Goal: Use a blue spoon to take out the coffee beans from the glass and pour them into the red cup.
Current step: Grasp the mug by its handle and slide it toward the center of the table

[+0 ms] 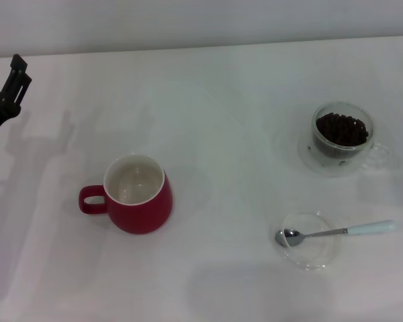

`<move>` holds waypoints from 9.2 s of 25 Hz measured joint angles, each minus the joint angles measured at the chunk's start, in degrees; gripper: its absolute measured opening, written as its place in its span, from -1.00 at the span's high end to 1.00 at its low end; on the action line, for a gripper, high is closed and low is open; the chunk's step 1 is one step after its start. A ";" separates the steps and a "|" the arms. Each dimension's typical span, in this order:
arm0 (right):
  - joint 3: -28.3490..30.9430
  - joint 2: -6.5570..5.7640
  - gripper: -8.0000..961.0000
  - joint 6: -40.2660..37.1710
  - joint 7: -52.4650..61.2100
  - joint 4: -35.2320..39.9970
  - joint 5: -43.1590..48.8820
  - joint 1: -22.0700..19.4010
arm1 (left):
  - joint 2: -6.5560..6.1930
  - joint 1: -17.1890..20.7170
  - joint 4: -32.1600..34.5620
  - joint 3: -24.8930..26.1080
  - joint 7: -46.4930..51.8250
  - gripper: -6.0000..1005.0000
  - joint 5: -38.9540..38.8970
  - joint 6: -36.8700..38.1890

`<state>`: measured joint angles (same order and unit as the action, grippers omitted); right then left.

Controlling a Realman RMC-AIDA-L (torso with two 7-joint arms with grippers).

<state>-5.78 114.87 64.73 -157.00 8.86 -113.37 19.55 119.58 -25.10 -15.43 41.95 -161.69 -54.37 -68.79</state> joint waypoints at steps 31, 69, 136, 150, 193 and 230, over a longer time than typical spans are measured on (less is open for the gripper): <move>-5.79 -0.50 -0.73 15.76 40.51 2.84 0.29 -10.67 | -0.40 2.67 8.09 0.43 -0.03 -0.66 -0.02 -8.55; -6.27 -1.86 -0.72 22.65 55.62 3.88 9.38 -14.47 | 0.22 18.43 10.40 -4.47 -0.03 -0.66 15.41 -19.88; -6.17 -0.44 -0.71 18.88 53.03 3.78 9.36 -13.39 | -0.26 9.35 7.81 -9.88 0.07 -0.63 23.34 -1.91; -6.17 -0.52 -0.70 18.23 53.02 3.80 9.17 -12.81 | -0.22 8.67 6.25 -9.87 -0.12 -0.51 24.13 1.11; -6.17 -0.44 -0.69 15.88 51.72 3.79 9.30 -10.46 | -0.13 1.92 3.97 -9.87 -0.18 0.61 33.13 7.49; -6.71 -0.51 -0.68 14.93 51.00 3.52 9.67 -10.15 | 0.13 -7.74 -2.05 -15.85 2.77 0.62 36.88 13.90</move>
<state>-12.49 114.37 79.66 -106.00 12.38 -103.71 9.41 119.71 -32.85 -17.48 26.10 -158.93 -17.48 -54.90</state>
